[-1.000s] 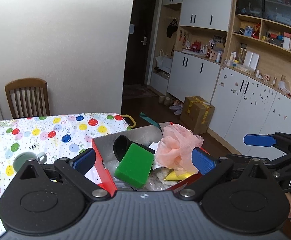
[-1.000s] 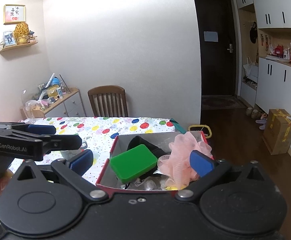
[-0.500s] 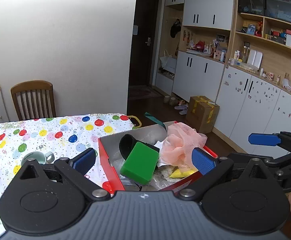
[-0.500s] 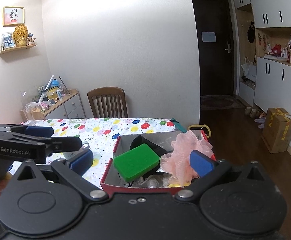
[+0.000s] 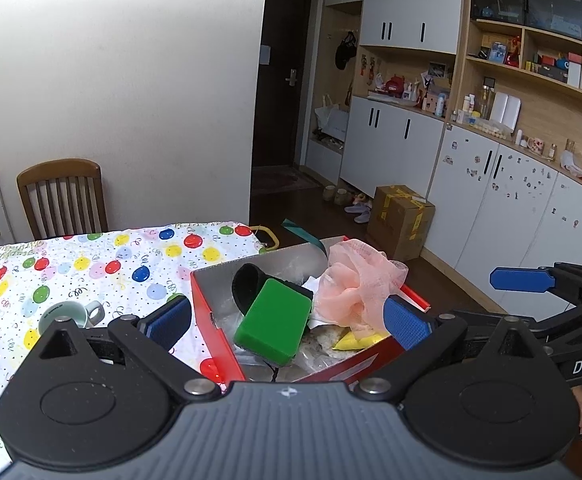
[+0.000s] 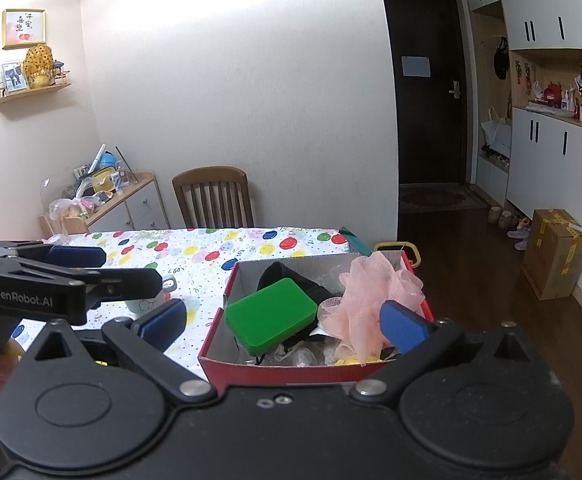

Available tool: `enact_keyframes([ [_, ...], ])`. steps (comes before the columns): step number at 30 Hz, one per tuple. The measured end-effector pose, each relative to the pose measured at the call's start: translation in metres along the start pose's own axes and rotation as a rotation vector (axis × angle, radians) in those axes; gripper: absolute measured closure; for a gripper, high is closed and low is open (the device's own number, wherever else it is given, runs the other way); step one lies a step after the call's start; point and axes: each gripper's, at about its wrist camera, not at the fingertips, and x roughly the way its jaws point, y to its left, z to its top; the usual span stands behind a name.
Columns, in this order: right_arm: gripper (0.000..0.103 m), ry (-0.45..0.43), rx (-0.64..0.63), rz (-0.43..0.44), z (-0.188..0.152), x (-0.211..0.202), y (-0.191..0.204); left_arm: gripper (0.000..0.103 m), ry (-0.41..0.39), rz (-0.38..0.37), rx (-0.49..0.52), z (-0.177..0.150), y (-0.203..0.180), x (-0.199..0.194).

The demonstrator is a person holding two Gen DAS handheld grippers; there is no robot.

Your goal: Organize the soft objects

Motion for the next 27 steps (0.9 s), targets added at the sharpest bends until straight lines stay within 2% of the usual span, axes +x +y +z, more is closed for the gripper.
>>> enact_keyframes([
  [27,0.000,-0.018,0.037,-0.021,0.0045,0.0016,-0.0083,0.000,-0.020,-0.019,0.033,0.0001,-0.0085,0.0039],
])
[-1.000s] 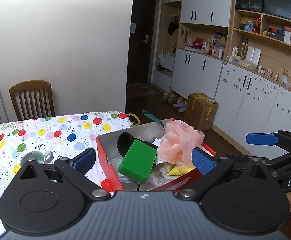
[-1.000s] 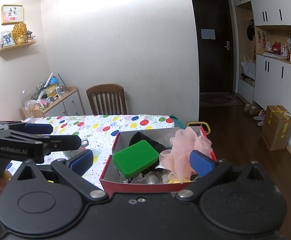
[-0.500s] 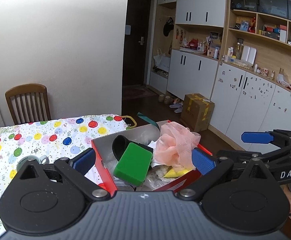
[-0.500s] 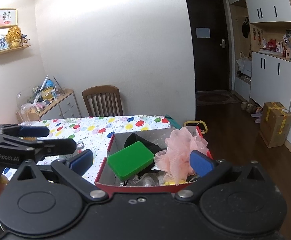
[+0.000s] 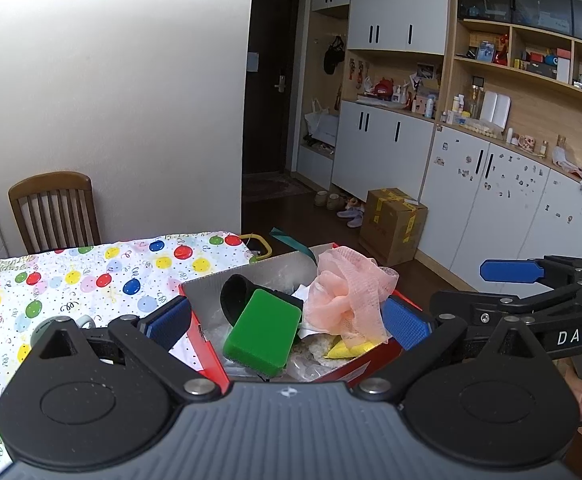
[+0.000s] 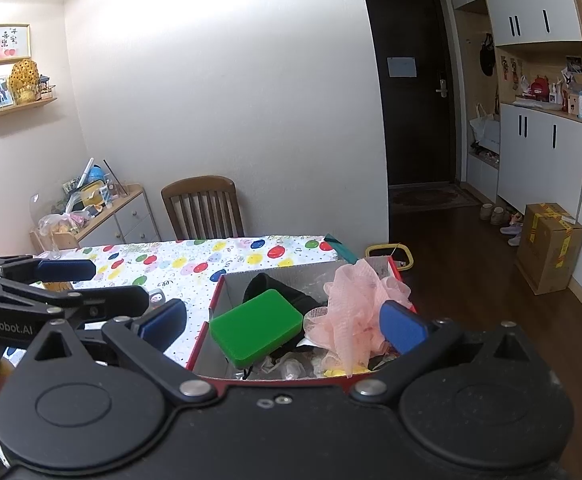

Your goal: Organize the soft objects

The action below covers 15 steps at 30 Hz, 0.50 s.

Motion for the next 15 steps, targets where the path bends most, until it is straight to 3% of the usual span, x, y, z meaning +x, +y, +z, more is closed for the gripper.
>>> enact_keyframes([
  [15,0.000,0.008,0.011,0.010,0.0009,0.0020,-0.0066,0.000,0.009,0.004,-0.007,0.0001,-0.0050,0.0040],
])
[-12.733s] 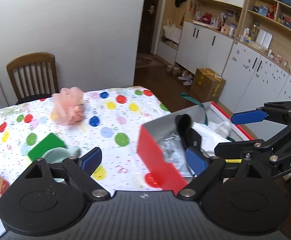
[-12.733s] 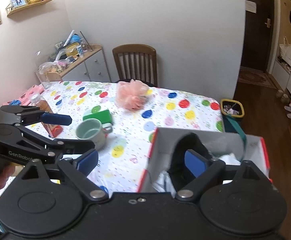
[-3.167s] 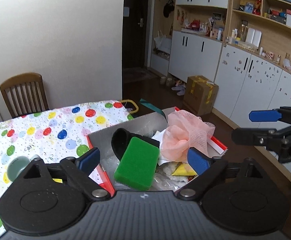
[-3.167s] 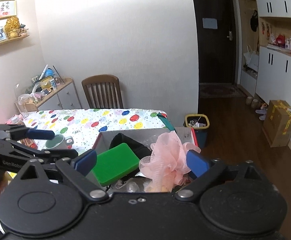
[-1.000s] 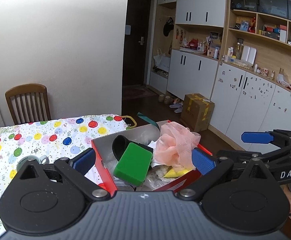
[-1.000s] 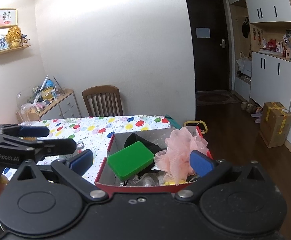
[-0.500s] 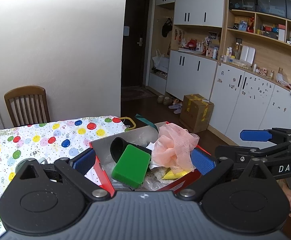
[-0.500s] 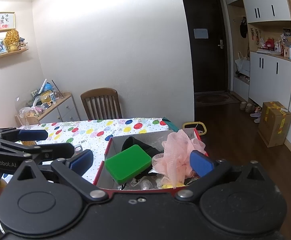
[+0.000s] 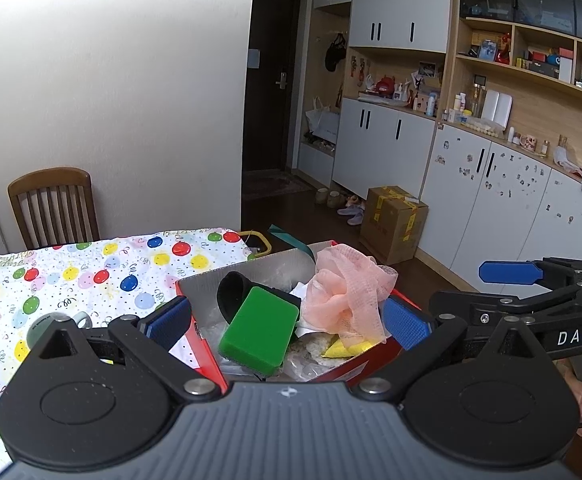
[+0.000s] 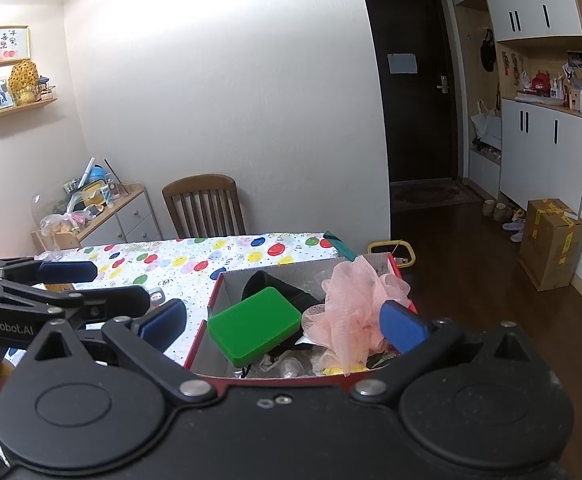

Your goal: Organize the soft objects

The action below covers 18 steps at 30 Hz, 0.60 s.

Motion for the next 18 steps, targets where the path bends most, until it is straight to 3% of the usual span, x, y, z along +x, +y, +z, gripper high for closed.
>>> enact_keyframes([
  [18,0.000,0.004,-0.004,0.004,0.0026,0.0003,-0.0025,0.000,0.000,0.002,-0.016,-0.0001,-0.0004,0.0008],
])
